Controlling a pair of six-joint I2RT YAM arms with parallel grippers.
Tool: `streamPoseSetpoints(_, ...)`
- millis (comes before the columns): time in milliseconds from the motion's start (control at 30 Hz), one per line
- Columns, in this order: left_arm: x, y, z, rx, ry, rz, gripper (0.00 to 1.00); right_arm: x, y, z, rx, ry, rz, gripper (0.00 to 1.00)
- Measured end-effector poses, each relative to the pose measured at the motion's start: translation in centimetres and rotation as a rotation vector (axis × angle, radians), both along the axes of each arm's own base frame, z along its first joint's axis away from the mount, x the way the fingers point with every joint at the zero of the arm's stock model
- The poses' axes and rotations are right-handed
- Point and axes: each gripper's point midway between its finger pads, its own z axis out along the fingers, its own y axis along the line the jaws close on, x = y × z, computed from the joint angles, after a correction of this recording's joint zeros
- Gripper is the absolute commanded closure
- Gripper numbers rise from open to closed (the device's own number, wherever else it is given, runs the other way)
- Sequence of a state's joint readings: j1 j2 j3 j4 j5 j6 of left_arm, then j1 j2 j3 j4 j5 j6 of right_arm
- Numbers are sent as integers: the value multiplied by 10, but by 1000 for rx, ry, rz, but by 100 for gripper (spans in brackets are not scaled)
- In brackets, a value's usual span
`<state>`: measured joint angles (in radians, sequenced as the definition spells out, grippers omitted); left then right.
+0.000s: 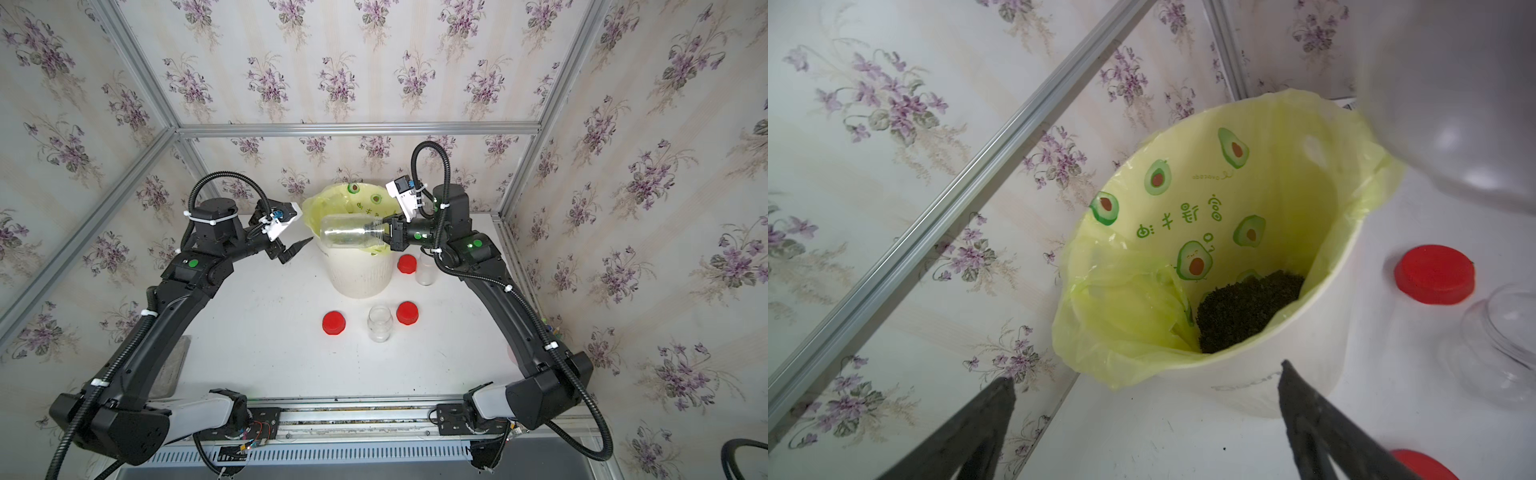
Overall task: Empty moldy tea leaves from jars
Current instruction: Place the jar at the center of the board.
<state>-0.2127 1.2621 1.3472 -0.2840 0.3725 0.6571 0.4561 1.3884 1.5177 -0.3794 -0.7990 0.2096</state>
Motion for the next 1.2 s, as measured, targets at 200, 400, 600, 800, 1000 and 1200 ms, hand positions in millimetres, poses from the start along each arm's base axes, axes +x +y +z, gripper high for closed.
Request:
streamPoseSetpoints(200,47,47,20,-176,-49,337,0,-40,29,-37,-210,-8,44,100)
streamPoseSetpoints(400,61,93,25,-315,-74,566,0,-72,48,-102,-491,29,67,100)
streamPoseSetpoints(600,56,110,11,-381,-54,654,0,-91,54,-154,-734,39,67,100)
streamPoseSetpoints(800,55,123,10,-392,-72,700,0,-112,63,-195,-902,47,111,100)
streamPoseSetpoints(1000,55,138,7,-403,-76,749,0,-123,61,-227,-1008,78,122,100)
streamPoseSetpoints(1200,50,143,6,-413,-77,763,0,-120,61,-246,-1066,94,99,100)
